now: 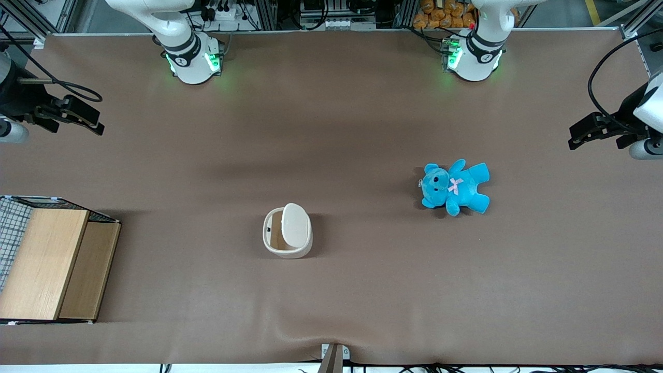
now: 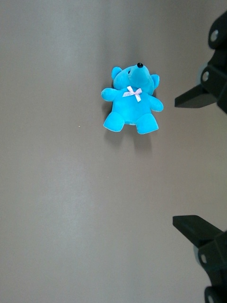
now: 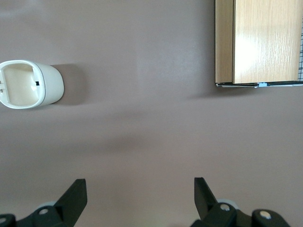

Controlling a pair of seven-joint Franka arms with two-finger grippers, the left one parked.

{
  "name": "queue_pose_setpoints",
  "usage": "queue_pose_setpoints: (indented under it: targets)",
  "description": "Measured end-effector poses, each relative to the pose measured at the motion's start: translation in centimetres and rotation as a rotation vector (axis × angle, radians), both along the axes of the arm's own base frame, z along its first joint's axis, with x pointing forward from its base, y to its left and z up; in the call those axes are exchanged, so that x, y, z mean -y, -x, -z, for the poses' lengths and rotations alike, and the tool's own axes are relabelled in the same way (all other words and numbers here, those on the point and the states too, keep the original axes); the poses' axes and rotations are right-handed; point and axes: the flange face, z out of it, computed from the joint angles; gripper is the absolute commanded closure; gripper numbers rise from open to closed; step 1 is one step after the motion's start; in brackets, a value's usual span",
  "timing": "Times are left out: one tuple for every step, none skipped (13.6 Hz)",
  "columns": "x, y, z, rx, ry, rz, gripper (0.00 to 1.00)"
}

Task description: Open trash can with right arm

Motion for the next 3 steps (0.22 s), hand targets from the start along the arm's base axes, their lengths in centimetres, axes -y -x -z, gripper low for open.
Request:
queue_pose_setpoints:
  targets:
    - [-0.01, -0.08, 0.12, -0.002, 0.000, 0.000, 0.00]
    - [0.00, -0.16, 0.24, -0.003, -0.001, -0.004, 0.00]
    - [0.01, -0.22, 0.33, -0.004, -0.001, -0.014, 0.00]
